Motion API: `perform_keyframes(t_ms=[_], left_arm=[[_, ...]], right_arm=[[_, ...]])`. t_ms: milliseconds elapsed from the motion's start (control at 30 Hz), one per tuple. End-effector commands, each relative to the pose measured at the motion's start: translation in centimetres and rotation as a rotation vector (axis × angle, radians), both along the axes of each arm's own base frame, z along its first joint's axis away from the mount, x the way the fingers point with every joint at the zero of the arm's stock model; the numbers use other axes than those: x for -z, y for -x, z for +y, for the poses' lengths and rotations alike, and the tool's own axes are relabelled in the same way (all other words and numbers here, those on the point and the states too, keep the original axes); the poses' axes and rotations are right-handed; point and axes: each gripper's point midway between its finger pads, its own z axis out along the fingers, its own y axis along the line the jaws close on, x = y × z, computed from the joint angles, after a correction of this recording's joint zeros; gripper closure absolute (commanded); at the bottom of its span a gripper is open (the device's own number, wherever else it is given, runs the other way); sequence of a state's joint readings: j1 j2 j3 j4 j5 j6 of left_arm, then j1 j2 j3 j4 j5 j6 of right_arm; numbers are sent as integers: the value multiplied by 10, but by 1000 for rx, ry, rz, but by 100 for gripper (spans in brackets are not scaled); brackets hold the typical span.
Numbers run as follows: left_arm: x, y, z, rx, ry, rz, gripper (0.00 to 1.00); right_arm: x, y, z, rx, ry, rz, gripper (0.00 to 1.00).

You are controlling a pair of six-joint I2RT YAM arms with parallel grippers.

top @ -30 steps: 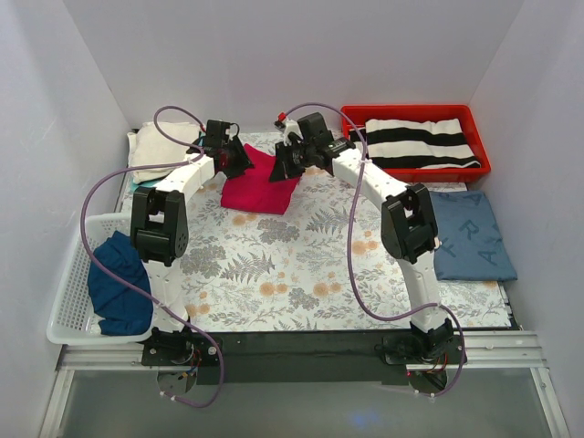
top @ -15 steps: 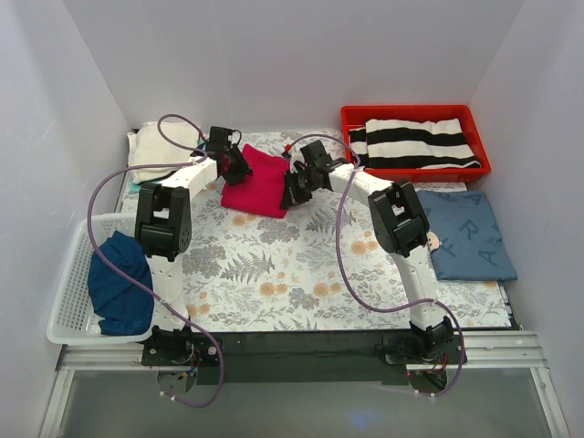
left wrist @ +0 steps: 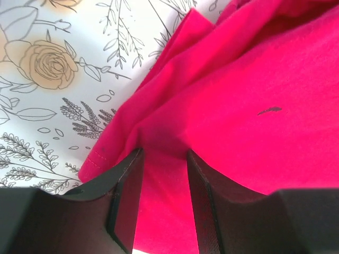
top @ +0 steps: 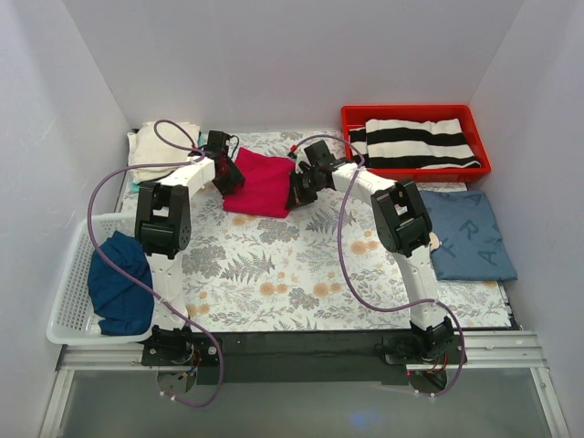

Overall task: Fold and stack the t-shirts
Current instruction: Fold the long partially folded tshirt into a neat square

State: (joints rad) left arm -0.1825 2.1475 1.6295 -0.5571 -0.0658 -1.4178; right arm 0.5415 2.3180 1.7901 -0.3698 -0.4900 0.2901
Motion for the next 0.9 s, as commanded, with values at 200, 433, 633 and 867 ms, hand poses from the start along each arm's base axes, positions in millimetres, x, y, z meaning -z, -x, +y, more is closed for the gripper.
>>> perform_keyframes(t_ms=[200, 433, 633, 867], left_arm=[[0, 9, 9, 3, 28, 55, 63], [-73, -12, -13, 187, 91, -172, 61], [-130, -22, 0, 240, 14, -298, 48], [-99, -32, 20, 385, 22, -218, 42]], right_arm=[[49, 9, -67, 135, 323, 82, 99], [19, -1, -73, 156, 327, 3, 99], [-20, -9, -72, 173, 296, -76, 99], [-42, -6, -70, 151, 258, -109, 97]])
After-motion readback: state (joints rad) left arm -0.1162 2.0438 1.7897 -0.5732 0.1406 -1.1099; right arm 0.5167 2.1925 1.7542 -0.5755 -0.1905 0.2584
